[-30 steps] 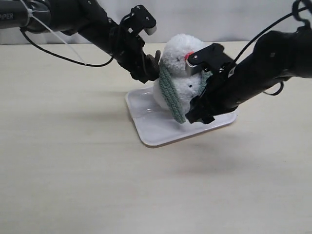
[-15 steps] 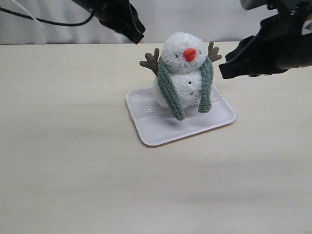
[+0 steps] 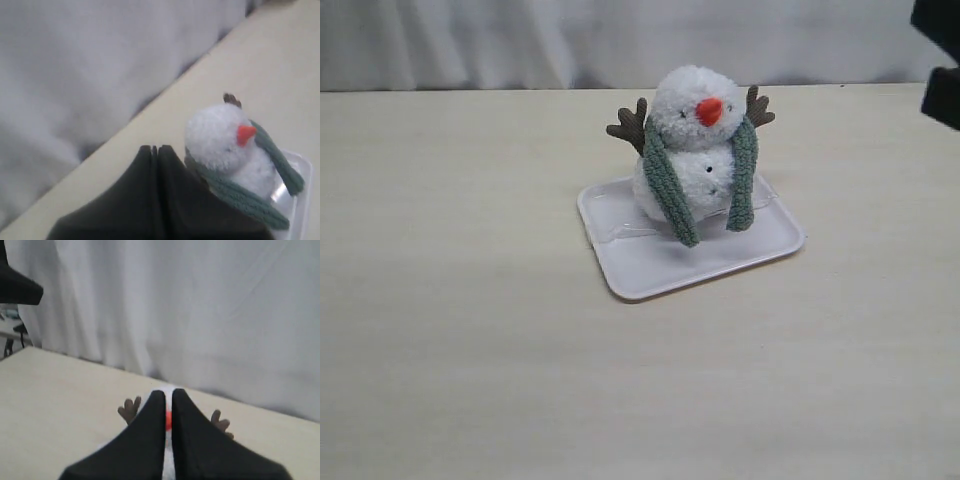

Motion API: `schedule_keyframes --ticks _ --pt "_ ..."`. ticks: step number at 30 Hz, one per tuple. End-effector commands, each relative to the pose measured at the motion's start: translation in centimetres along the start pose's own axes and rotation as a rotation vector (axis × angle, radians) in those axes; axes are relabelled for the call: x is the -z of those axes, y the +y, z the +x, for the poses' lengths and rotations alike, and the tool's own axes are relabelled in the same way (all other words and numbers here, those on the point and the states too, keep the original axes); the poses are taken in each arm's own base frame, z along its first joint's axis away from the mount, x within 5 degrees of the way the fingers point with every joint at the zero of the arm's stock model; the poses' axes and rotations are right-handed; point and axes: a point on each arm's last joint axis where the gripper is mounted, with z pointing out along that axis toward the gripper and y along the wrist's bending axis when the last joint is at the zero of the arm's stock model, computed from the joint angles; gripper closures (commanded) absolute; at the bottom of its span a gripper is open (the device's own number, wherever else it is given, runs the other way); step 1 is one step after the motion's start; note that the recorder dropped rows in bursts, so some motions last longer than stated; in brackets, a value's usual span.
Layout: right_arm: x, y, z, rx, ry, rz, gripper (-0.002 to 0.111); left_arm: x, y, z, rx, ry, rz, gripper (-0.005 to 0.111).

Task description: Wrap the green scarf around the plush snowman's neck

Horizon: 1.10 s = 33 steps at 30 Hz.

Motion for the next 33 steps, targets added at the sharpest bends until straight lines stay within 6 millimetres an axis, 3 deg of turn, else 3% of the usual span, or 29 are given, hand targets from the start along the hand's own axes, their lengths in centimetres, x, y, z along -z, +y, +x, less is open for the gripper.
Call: schedule_keyframes --ticks 1,10,17,26,33 --pt "2.3 0.0 -0.6 -0.038 -0.133 0.003 0.104 6.5 -0.3 0.6 0.067 -0.243 -0.198 0.107" --pt "5.9 0.0 -1.4 -0.05 -0.286 0.006 0.104 17.0 -2.3 5.6 0.16 -0.574 -0.44 0.107" --pt "9.2 0.0 -1.9 -0.081 -0.389 -0.001 0.104 22.2 -3.8 6.6 0.267 -0.75 -0.412 0.107" --pt "13.9 0.0 -2.2 -0.081 -0.551 -0.005 0.104 25.8 -5.2 7.2 0.25 -0.831 -0.371 0.107" --pt "15.8 0.0 -2.1 -0.082 -0.62 -0.006 0.104 26.0 -5.2 7.2 0.25 -0.842 -0.376 0.107"
